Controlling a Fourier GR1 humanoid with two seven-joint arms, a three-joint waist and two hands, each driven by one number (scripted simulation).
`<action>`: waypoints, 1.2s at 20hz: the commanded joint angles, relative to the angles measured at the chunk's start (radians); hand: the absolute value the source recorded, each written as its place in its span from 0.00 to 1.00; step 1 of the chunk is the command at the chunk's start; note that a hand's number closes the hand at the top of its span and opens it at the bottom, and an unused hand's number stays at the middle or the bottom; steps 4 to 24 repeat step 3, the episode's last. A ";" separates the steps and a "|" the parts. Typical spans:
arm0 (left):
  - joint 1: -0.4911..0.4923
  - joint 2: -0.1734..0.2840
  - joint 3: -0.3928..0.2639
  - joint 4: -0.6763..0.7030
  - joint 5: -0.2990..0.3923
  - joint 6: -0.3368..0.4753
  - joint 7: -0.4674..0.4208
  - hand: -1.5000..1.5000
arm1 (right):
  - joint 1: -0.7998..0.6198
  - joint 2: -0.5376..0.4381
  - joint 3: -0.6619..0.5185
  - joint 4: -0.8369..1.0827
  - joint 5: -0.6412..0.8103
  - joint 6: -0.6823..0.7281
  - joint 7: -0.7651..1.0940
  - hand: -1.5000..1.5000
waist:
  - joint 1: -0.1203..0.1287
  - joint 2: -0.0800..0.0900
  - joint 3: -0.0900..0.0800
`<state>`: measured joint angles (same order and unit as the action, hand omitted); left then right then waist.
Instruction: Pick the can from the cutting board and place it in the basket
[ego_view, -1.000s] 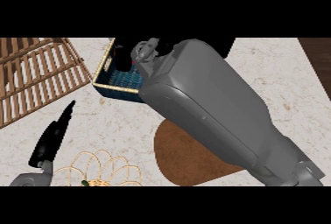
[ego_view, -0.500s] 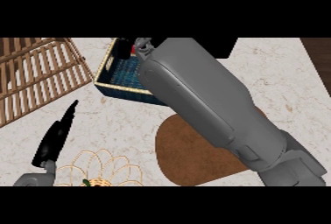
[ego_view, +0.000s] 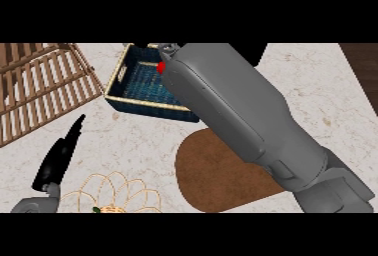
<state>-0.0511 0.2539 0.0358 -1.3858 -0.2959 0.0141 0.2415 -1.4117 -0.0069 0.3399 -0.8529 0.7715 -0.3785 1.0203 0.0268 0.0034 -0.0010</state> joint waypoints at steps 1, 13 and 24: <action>0.005 -0.002 0.010 0.003 -0.001 0.008 0.011 0.50 | 0.046 -0.037 -0.087 -0.029 0.011 -0.113 0.088 0.00 | -0.029 -0.006 0.002; 0.020 0.001 0.027 0.008 0.009 0.013 -0.002 0.50 | 0.070 -0.067 -0.115 -0.082 0.028 -0.104 0.148 0.00 | -0.047 -0.015 0.002; 0.020 0.001 0.027 0.008 0.009 0.013 -0.002 0.50 | 0.070 -0.067 -0.115 -0.082 0.028 -0.104 0.148 0.00 | -0.047 -0.015 0.002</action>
